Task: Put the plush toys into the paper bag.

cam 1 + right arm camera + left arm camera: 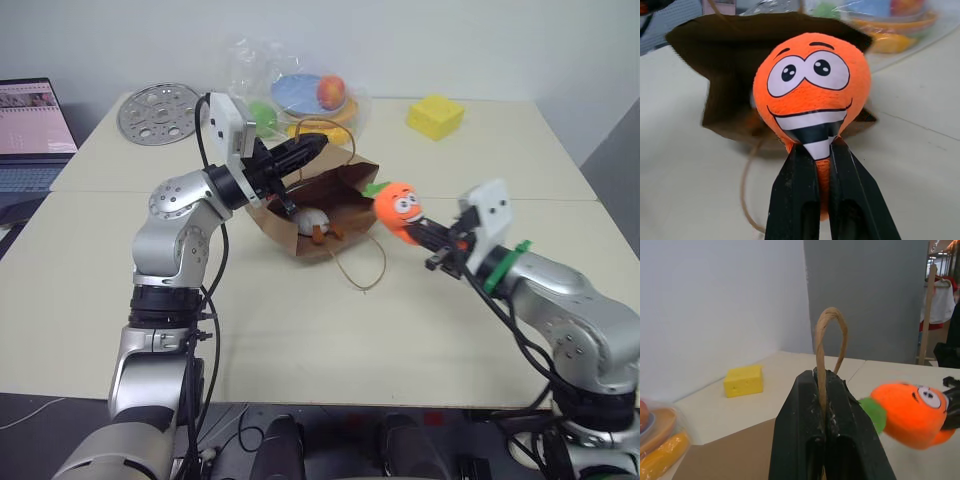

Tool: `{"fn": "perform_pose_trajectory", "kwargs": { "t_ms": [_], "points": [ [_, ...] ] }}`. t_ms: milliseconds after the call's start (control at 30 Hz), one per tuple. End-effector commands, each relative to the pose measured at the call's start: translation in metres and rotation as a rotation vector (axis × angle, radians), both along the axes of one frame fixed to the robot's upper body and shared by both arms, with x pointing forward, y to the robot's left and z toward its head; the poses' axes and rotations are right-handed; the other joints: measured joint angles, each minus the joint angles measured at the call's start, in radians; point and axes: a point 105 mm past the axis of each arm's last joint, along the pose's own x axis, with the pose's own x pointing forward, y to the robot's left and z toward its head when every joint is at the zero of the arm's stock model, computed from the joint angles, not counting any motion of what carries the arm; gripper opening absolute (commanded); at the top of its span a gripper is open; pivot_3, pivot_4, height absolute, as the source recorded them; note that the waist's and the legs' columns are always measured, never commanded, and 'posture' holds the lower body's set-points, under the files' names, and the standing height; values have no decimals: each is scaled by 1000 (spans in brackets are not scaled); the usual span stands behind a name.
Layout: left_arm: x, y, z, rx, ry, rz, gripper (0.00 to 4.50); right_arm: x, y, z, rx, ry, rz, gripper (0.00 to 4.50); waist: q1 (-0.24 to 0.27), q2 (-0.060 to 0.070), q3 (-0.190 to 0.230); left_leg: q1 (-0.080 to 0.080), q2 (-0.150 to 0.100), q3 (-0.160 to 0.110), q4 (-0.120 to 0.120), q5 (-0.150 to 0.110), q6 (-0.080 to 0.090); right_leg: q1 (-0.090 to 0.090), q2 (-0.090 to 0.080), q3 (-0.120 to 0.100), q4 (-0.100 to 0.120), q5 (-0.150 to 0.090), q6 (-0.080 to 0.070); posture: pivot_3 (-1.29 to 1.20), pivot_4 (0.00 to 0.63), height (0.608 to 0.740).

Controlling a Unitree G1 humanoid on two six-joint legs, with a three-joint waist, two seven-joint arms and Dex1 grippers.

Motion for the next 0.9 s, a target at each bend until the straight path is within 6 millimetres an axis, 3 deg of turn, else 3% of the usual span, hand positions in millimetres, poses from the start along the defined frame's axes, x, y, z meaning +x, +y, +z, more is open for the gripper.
{"fn": "perform_pose_trajectory", "kwargs": {
  "t_ms": [33, 900],
  "points": [
    [-7, -1, 16, -7, -62, -15, 0, -1, 17, 12, 19, -31, 65, 15, 1, 0, 0, 0, 0, 0, 0, 0, 0, 0, 0, 0, 0, 0, 0, 0, 150, 740],
    [-15, -7, 13, -5, -56, -67, 0, 98, 93, 18, 23, 2, -11, 15, -4, 0, 0, -1, 0, 0, -1, 0, 0, -2, 0, 0, 2, 0, 0, 0, 150, 740]
  ]
}}
